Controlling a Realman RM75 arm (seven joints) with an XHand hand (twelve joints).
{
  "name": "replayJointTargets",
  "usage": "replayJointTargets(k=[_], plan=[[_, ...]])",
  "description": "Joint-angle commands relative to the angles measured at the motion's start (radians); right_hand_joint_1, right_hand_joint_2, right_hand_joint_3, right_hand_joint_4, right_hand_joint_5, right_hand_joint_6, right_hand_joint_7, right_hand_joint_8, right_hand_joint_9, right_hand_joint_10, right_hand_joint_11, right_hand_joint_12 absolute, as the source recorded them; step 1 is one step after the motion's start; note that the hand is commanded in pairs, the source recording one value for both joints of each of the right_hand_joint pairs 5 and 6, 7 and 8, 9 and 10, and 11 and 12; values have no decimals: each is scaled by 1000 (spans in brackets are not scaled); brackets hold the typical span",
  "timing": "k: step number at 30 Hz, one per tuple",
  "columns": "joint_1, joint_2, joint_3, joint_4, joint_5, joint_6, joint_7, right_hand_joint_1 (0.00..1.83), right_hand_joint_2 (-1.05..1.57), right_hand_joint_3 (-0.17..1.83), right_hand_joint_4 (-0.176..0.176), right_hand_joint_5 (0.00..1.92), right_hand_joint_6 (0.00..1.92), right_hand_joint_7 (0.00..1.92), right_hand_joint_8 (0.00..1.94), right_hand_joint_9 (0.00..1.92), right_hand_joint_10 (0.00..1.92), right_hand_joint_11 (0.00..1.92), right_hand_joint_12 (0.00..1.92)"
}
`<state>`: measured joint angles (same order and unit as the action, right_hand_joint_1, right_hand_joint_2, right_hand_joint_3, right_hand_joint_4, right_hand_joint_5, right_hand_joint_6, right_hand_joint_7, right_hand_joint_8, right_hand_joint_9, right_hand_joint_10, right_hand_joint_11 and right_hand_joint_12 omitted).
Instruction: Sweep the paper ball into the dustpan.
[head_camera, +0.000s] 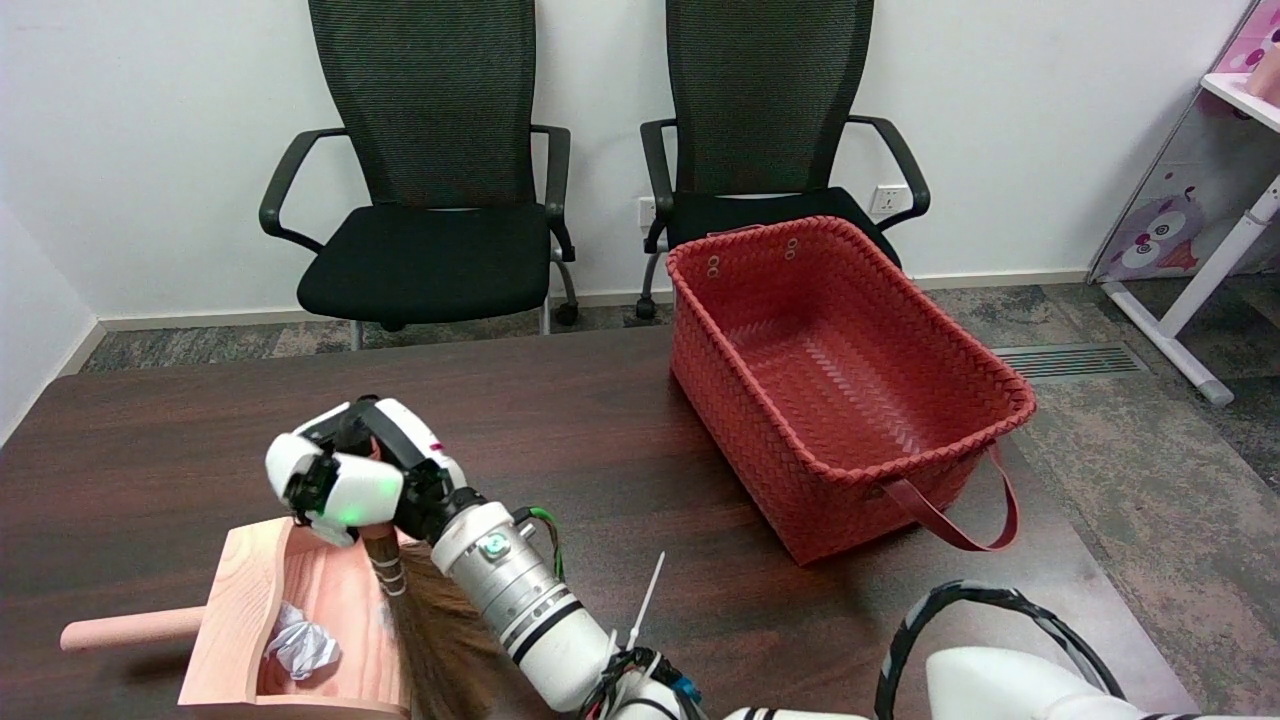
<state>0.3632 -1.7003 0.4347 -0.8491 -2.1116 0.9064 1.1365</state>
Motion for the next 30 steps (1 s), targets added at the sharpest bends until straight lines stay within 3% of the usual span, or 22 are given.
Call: replayJointTargets(k=[1,8,11,20,30], plan=[[69,0,-18,52,-18,174,626,821,417,1634,-7,1920,1920,1920,1920,1920,1920,1920,1920],[73,21,-22,28,-18,384,940,844,471,1596,-7,1920,1920,1920,1920,1920,1920,1920,1920],[66,53,-17,-27,-18,422,998,852,513,1570,-7,1920,1920,1920,1920,1920,1920,1920,1920],[49,206,-14,-257,-10,411,931,858,582,1550,-9,1920,1920,1920,1920,1920,1920,1920,1920],[23,319,-7,-349,-6,311,758,847,728,1492,-8,1920,1920,1920,1920,1920,1920,1920,1920]])
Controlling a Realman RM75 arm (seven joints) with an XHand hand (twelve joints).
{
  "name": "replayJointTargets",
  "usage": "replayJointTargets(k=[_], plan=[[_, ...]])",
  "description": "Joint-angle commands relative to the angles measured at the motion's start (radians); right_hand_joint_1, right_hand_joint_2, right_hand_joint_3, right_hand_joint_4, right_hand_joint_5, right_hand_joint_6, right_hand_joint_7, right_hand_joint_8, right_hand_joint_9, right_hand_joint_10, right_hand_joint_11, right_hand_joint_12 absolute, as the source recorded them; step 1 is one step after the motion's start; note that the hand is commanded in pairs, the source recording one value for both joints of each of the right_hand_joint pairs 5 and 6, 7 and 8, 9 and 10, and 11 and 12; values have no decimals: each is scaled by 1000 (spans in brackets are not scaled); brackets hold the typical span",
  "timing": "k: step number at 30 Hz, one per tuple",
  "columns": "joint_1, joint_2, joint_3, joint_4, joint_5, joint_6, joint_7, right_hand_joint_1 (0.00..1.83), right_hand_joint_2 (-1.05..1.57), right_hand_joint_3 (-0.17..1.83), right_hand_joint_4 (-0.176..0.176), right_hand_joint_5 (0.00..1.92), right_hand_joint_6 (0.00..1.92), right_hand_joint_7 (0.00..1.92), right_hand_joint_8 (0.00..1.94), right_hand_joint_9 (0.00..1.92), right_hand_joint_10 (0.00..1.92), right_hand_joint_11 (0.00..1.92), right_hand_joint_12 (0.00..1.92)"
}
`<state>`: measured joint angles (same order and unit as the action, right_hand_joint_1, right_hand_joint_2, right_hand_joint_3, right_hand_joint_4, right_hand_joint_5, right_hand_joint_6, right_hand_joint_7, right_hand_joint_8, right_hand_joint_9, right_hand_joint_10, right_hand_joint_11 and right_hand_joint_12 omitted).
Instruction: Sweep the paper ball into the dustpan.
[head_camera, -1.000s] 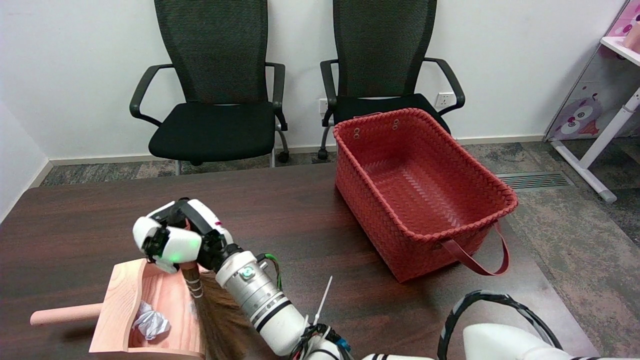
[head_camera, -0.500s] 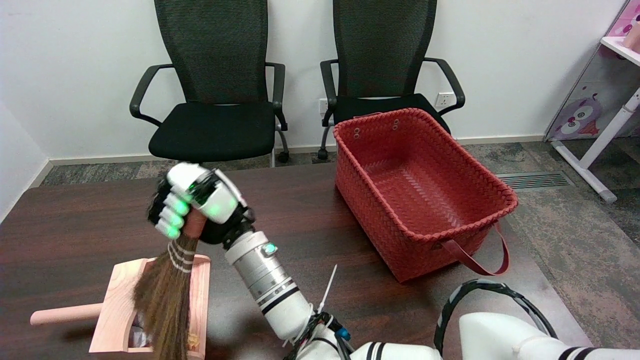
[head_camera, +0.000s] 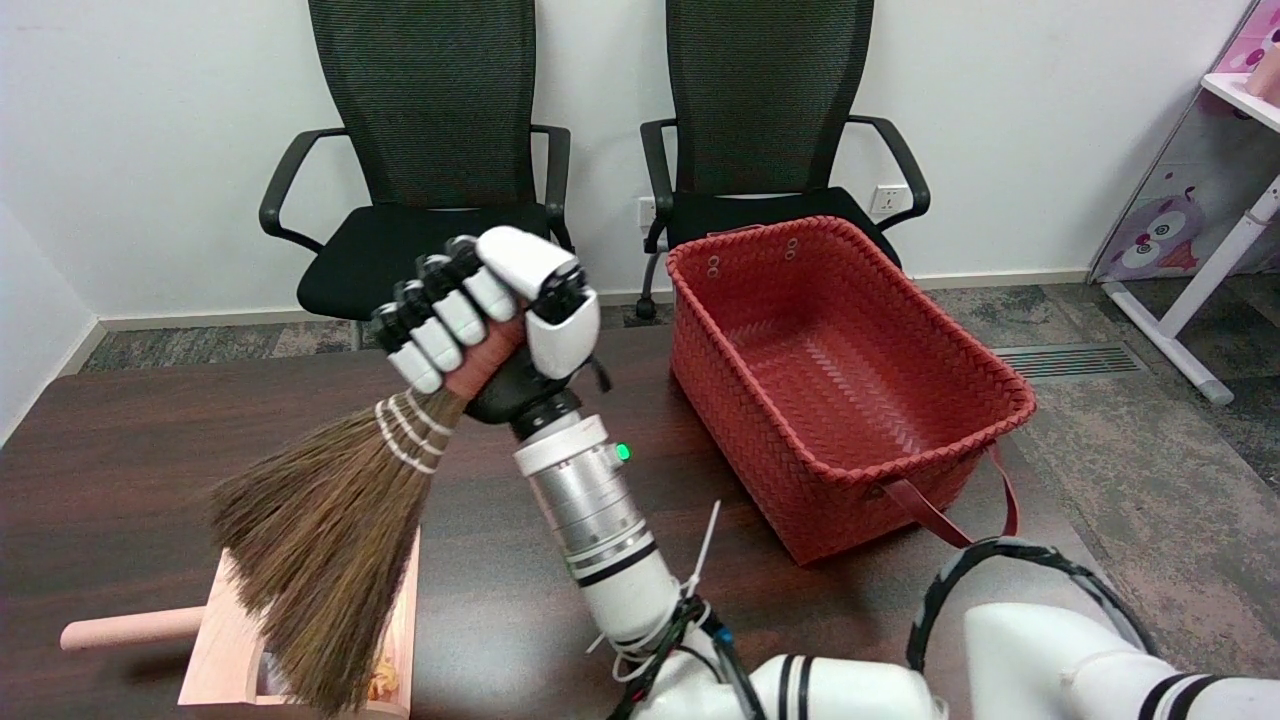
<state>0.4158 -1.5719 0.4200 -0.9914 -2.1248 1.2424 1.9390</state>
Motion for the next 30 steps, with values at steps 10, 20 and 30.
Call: replayJointTargets(k=[10,20,30], plan=[[-70,322,90,-382,9,-219,-435,809,894,1652,-4,1920,1920,1920,1920,1920,1920,1920,1920],[-79,464,154,-459,9,-330,-522,791,947,1697,-2,1920,1920,1920,1920,1920,1920,1920,1920],[-86,601,237,-550,0,-483,-518,774,1001,1728,0,1920,1920,1920,1920,1920,1920,1920,1920]])
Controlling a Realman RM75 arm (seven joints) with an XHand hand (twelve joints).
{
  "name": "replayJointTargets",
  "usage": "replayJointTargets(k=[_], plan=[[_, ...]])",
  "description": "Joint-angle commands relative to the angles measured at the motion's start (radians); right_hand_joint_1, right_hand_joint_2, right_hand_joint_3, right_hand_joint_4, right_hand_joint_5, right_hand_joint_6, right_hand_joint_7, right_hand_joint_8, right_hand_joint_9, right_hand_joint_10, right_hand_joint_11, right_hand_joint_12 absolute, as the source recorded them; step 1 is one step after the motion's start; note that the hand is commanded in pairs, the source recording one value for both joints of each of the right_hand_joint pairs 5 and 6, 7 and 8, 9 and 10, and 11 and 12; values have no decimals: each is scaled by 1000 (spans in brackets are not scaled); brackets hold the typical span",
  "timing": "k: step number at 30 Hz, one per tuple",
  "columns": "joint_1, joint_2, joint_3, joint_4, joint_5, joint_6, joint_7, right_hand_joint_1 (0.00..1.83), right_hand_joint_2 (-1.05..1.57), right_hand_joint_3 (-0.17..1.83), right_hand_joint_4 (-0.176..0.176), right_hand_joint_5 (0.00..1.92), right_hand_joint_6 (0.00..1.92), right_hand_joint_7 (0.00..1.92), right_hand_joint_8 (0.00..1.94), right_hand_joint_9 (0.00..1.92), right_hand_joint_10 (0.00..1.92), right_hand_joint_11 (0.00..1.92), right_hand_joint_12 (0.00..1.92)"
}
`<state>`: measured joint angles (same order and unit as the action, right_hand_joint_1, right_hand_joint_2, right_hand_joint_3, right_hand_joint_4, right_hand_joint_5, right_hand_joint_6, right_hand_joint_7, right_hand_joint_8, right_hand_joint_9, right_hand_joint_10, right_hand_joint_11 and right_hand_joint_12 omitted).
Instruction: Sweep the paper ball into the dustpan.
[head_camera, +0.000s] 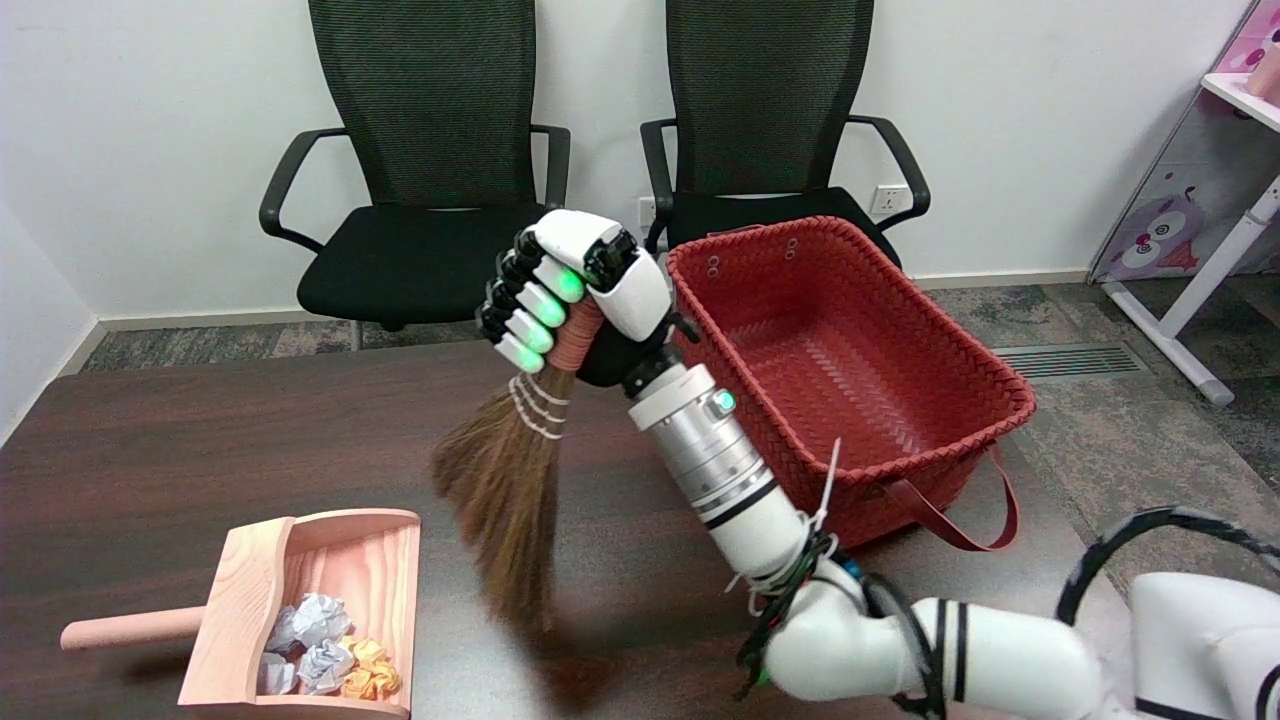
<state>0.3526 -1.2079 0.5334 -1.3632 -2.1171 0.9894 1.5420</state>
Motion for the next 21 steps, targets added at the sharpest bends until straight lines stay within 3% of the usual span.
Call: replayJointTargets(k=[1,21], plan=[[-25,244,128,-178,-8,-230,-118,772,999,1733,1,1920,1920,1920,1920,1920,1920,1920,1920],[-75,286,220,-171,-9,-230,-120,742,1055,1726,2,1920,1920,1920,1920,1920,1920,1920,1920]])
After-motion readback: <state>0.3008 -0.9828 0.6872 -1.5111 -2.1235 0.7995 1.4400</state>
